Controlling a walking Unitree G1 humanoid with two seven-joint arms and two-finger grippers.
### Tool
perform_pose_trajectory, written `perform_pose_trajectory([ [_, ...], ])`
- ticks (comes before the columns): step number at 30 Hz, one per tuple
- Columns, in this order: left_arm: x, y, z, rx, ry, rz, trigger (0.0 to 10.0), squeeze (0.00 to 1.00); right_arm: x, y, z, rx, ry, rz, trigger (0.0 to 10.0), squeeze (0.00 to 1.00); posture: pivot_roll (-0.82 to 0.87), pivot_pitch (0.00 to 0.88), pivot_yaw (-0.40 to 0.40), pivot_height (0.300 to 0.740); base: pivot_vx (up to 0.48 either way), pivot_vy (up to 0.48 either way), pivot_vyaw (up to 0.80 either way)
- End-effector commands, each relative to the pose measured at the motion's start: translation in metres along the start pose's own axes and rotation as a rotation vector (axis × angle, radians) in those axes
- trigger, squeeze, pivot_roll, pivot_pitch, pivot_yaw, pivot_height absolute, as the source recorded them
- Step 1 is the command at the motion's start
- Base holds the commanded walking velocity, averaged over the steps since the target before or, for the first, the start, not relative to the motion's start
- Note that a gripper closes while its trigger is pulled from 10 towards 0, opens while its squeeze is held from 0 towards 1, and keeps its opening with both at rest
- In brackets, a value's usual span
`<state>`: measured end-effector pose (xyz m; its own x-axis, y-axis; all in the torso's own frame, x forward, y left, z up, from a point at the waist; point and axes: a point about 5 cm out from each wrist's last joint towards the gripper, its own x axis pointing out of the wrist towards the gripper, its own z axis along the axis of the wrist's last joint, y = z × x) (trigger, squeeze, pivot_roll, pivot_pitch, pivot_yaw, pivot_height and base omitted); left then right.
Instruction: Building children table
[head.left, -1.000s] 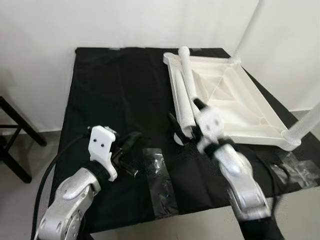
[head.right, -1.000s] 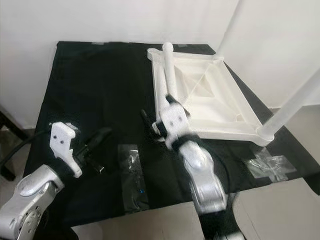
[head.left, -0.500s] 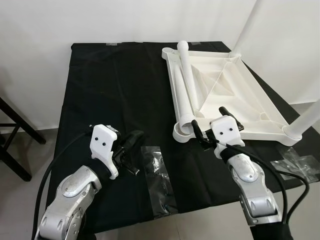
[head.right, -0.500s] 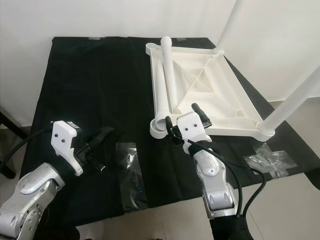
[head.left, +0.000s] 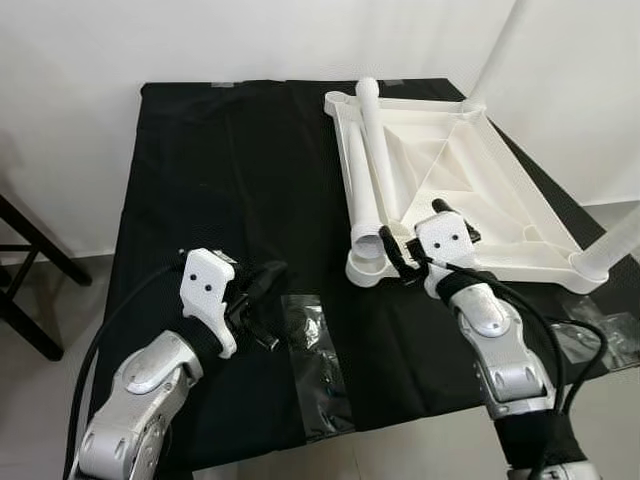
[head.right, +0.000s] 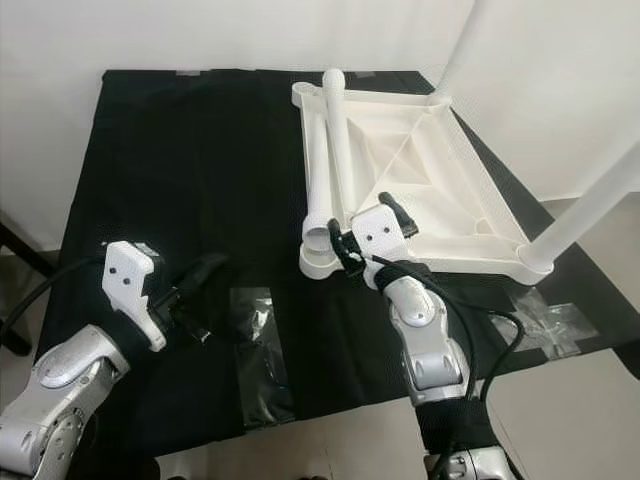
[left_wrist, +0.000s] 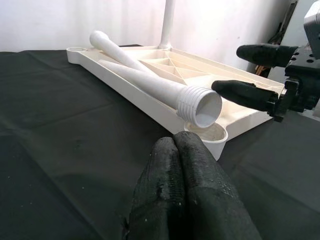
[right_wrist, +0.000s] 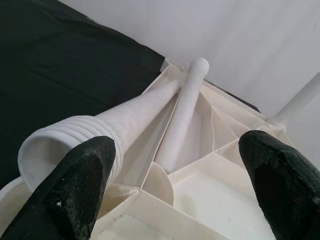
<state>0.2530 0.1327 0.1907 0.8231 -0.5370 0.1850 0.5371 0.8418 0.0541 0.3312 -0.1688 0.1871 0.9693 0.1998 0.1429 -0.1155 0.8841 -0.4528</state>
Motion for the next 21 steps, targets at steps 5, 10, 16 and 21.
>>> perform_pose_trajectory([
  [5,-0.002,-0.002,-0.001,0.004,0.015,-0.013,10.0,0.00,0.004,-0.008,-0.013,-0.026,0.086,-0.092,10.0,0.00,0.09,0.186,-0.093,0.740,0.000,0.000,0.00],
  [10,-0.001,-0.003,-0.001,0.003,0.015,-0.015,10.0,0.00,0.015,-0.005,-0.020,0.016,0.127,-0.106,10.0,0.00,0.10,0.189,-0.093,0.740,0.000,0.000,0.00],
  [16,-0.002,-0.002,0.000,0.005,0.014,-0.008,10.0,0.00,0.029,-0.003,-0.015,0.023,0.086,-0.109,10.0,0.00,0.10,0.193,-0.095,0.740,0.000,0.000,0.00],
  [21,-0.002,-0.002,0.000,0.007,0.015,-0.007,10.0,0.00,0.034,-0.002,-0.008,0.029,0.052,-0.100,4.7,0.00,0.10,0.196,-0.098,0.740,0.000,0.000,0.00],
])
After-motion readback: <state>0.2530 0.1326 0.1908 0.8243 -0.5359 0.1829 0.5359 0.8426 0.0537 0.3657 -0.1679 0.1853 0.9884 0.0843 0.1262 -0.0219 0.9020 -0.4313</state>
